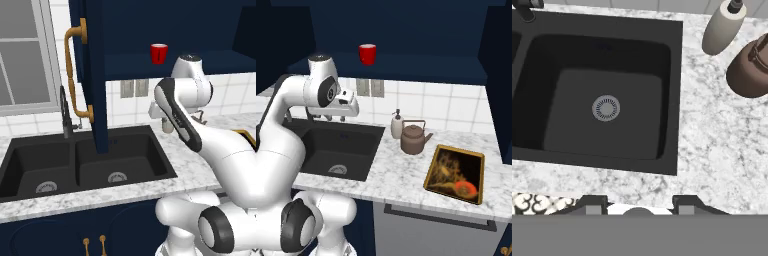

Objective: Pick the kettle from the counter and place it on the tray. Then pick the mug from the cabinet and place it on the tray. Then close the cabinet doors.

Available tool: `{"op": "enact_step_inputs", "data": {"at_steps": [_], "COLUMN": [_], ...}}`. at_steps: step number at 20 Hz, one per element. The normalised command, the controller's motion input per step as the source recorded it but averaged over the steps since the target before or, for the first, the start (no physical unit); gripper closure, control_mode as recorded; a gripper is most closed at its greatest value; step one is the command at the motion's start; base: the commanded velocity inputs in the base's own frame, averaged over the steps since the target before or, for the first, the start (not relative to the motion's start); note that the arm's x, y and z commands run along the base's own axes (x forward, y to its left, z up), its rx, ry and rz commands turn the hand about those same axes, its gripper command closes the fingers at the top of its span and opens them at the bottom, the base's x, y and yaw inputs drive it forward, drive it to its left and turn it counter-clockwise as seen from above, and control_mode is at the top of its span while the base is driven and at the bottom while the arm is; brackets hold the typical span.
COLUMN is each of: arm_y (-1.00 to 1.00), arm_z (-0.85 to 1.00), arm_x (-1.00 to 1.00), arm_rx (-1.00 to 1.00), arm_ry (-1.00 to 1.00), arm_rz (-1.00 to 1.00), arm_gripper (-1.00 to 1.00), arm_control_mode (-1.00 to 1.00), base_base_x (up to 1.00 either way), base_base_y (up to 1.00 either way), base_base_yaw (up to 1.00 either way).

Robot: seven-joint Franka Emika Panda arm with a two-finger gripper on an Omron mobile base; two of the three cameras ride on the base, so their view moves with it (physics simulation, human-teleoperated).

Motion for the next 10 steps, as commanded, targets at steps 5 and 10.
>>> {"op": "enact_step_inputs", "data": {"at_steps": [5, 10], "arm_y": [-0.47, -1.00], "arm_z": [-0.14, -0.51], "arm_x": [0.03, -0.04], "arm_rx": [0.00, -0.04], "arm_ry": [-0.04, -0.07], "arm_rz": [-0.03, -0.45], "arm_gripper": [-1.00, -1.00], "arm_control_mode": [-1.00, -1.00], "base_base_x": [0.00, 0.00], "base_base_y": [0.00, 0.00], "base_base_yaw": [0.00, 0.00]}}
